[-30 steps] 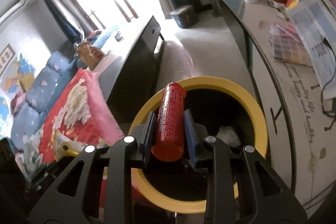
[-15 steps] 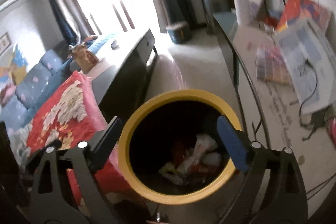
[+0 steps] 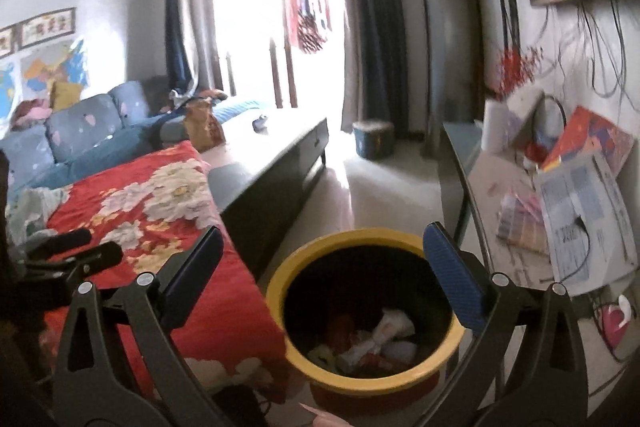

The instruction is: Collect trash

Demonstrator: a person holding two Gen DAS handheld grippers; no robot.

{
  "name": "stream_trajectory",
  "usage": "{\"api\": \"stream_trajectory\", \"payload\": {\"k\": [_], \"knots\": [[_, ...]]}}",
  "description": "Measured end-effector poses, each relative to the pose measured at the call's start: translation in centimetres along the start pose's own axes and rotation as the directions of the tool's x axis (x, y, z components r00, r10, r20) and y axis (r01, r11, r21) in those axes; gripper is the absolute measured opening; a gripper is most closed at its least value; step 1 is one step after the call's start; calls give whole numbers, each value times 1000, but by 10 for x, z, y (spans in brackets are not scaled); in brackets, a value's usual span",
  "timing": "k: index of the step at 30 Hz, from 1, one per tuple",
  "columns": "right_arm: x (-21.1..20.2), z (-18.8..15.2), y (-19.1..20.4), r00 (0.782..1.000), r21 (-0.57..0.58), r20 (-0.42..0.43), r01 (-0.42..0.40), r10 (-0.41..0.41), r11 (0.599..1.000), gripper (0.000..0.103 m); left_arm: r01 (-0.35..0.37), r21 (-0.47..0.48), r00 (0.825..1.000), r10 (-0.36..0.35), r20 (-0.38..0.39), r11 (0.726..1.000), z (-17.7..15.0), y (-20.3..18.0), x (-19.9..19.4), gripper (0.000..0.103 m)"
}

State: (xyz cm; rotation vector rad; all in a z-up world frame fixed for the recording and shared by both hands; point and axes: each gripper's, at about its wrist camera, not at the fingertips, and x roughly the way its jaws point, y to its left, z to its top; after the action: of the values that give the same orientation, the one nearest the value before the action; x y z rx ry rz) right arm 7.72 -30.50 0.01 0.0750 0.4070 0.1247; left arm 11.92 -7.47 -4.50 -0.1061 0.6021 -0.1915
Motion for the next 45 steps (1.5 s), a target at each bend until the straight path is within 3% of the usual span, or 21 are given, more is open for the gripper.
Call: {"api": "stream_trajectory", "payload": {"k": [9,17,24,45], "knots": [[-34,-24,59,988,-98,154,-1,16,995,92,-122,12,987,120,109,993,-17,24,-55,97],[-46,-36,76,977,-126,210,-4,31,992,92,-137,-7,975,136,177,991,-35,37,-85,97],[-49,-35,76,973,-127,229,0,30,992,92,-133,-43,973,139,185,990,-35,47,-91,97],[-51,-36,79,973,-121,231,7,21,993,92,-131,-32,974,135,184,991,-36,45,-89,97]]}}
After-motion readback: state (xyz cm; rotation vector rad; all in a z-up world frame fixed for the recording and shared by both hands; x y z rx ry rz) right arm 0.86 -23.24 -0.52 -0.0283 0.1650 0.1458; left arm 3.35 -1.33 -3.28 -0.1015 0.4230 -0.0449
